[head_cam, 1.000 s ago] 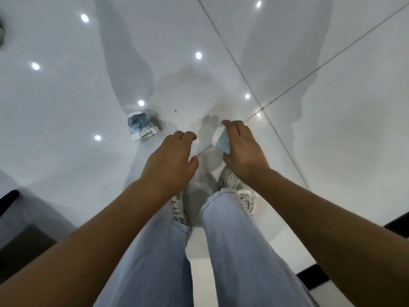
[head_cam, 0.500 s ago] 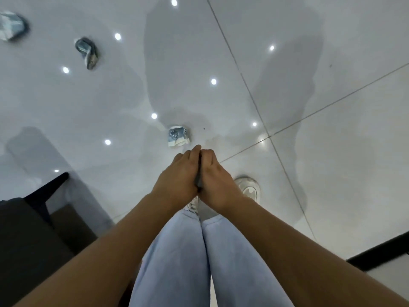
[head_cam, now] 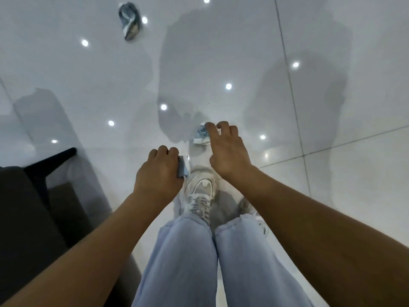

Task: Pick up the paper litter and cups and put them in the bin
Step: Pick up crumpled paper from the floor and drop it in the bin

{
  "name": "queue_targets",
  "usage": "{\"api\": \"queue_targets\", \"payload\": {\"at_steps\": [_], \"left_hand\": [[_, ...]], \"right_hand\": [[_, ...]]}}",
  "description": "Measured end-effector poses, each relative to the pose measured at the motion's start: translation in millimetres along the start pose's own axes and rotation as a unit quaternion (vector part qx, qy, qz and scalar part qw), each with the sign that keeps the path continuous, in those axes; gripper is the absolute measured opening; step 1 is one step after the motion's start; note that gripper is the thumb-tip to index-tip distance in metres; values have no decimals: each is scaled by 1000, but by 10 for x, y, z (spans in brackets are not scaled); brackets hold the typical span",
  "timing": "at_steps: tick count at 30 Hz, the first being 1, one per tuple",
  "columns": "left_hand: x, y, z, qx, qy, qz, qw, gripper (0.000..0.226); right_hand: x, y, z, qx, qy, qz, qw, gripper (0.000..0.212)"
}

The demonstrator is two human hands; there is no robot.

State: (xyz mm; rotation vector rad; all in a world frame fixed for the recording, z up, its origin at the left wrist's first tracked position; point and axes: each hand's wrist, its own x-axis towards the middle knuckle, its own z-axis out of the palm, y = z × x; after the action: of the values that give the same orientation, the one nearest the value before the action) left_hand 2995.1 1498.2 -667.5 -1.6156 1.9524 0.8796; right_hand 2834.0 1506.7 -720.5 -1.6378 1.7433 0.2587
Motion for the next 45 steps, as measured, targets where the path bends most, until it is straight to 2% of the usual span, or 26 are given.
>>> {"api": "queue_targets", "payload": {"at_steps": [5, 10, 17, 21, 27, 32, 36, 40, 45], "left_hand": [[217, -254, 265, -22, 14, -35, 999, 31], [403, -323, 468, -36, 8, -46, 998, 33], [326, -98, 302, -47, -2, -27, 999, 29], [-26, 228, -158, -17, 12, 3, 1000, 26], [-836, 972, -1270, 39, 25, 70, 996, 26], [-1575, 1726, -2362, 102, 29, 131, 986, 32], [-2149, 2365, -3053, 137, 2, 181, 974, 43], [-2690, 2985, -3458, 164, 3, 246, 955, 45], [-3250, 3809, -3613, 184, -21, 318, 930, 49]], "right_hand": [[517, -66, 339, -69, -51, -21, 996, 83], [600, -29, 615, -124, -41, -61, 990, 69], [314, 102, 414, -69, -38, -34, 996, 60], [-189, 15, -169, -29, -7, -12, 999, 57], [-1291, -136, -1492, 58, 51, 48, 996, 55], [-2375, -209, -2694, 121, 106, 108, 981, 52], [-3256, -178, -3450, 164, 159, 157, 961, 43], [-4037, -99, -3951, 187, 206, 216, 936, 40], [-4837, 212, -4354, 217, 248, 267, 905, 39]]}}
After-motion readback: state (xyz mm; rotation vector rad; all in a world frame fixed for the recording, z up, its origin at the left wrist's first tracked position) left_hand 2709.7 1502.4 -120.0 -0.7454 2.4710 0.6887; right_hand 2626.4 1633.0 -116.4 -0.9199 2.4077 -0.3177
